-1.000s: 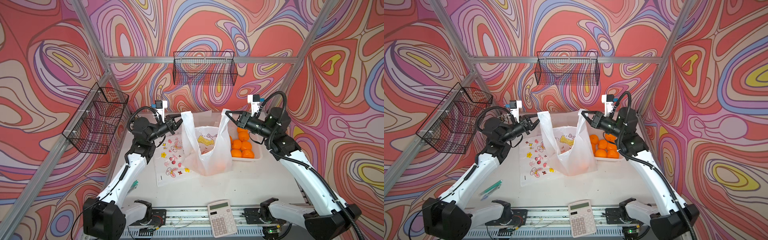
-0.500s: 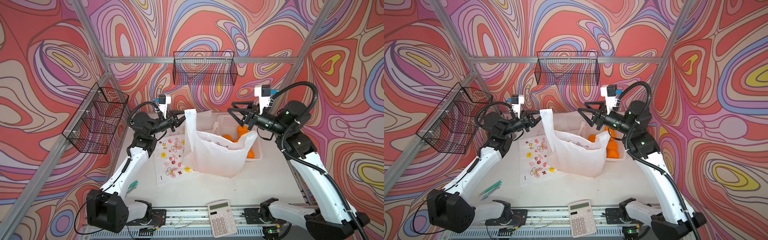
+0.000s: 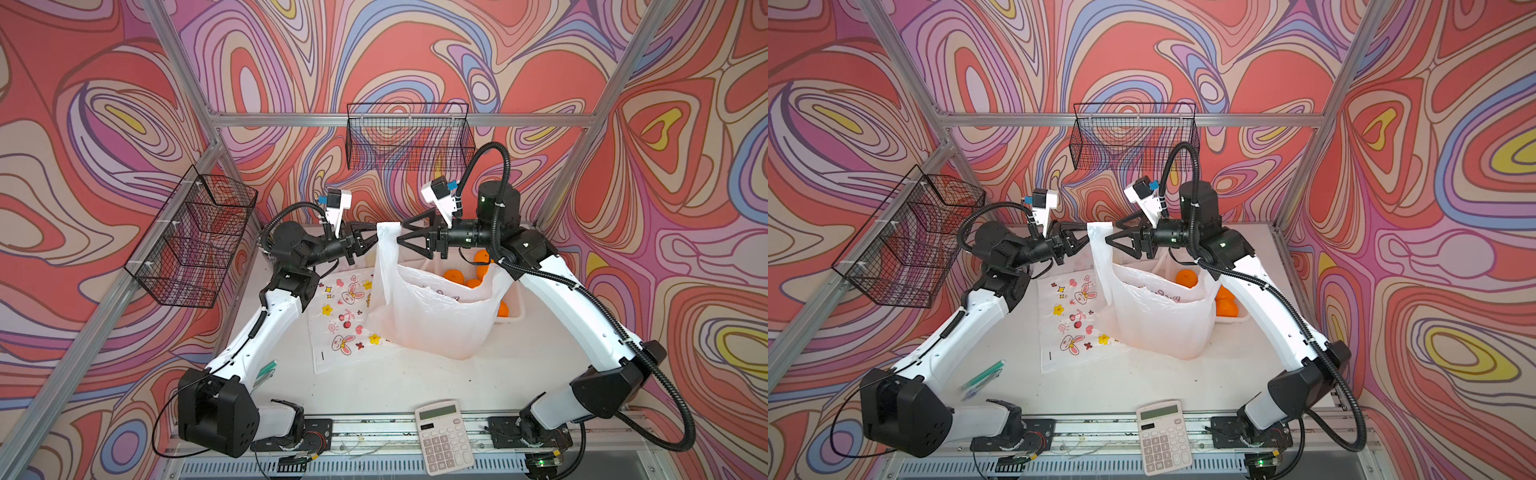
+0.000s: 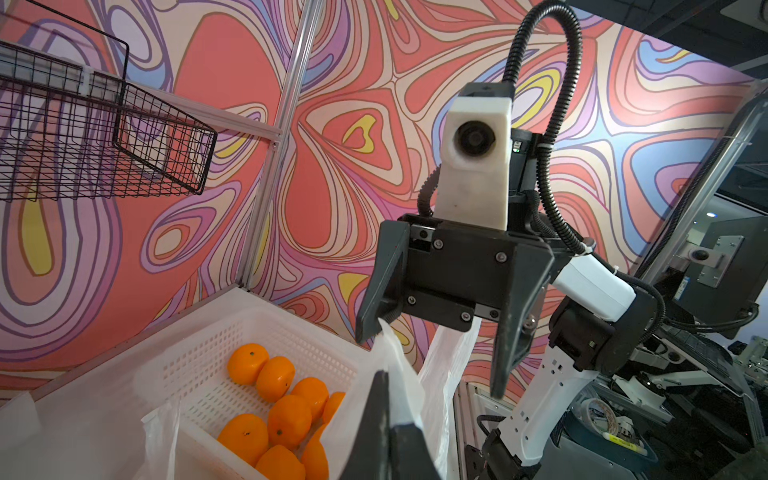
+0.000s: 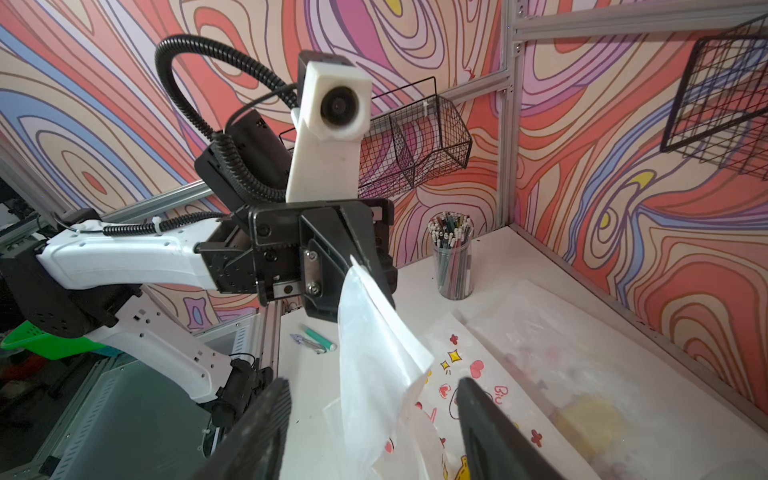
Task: Place the oranges into plastic bags & tie knots
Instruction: Adjust the plastic bag at the center of the board.
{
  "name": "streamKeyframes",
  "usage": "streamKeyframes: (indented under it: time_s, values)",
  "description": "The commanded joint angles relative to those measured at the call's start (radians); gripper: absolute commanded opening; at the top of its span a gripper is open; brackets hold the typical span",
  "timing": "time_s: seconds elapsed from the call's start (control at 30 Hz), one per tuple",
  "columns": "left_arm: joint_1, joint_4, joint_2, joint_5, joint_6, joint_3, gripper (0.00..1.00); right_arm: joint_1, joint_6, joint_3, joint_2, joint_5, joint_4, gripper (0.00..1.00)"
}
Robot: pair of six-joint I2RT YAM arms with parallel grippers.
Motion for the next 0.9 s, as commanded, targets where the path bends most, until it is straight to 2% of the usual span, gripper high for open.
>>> streamKeyframes:
  time_s: [0.0,0.1,0.27,0.33,0.4,0.43,0.47,0.57,0.7,0.87]
  values:
    - [-0.003,0.045,0.002,0.022,-0.008,0.039,0.00,0.008,-0.010,-0.029,-0.002,-0.045,0.051,0.62]
    - [-0.004,0.047,0.002,0.021,-0.011,0.037,0.00,0.009,0.023,-0.032,0.013,-0.051,0.091,0.51]
    - [-0.006,0.075,0.000,0.026,-0.032,0.025,0.00,0.013,0.062,-0.018,0.047,-0.052,0.132,0.43]
    - [-0.005,0.080,0.000,0.028,-0.038,0.024,0.00,0.012,0.073,-0.017,0.055,-0.057,0.148,0.37]
    - [-0.006,0.079,-0.002,0.028,-0.038,0.022,0.00,0.012,0.084,-0.015,0.060,-0.068,0.162,0.19]
    - [-0.005,0.078,-0.003,0.023,-0.036,0.020,0.00,0.013,0.086,-0.013,0.062,-0.069,0.160,0.05]
    - [-0.004,0.074,-0.007,0.017,-0.031,0.015,0.00,0.012,0.084,-0.012,0.062,-0.061,0.155,0.00]
    - [0.007,0.039,-0.042,-0.022,0.004,-0.018,0.19,0.012,0.071,-0.022,0.046,-0.019,0.141,0.00]
    - [0.057,0.019,-0.123,-0.096,0.031,-0.112,0.34,0.009,0.070,-0.025,0.039,0.016,0.125,0.00]
    - [0.074,-0.007,-0.201,-0.098,0.085,-0.210,0.64,0.009,0.079,-0.026,0.040,0.010,0.133,0.00]
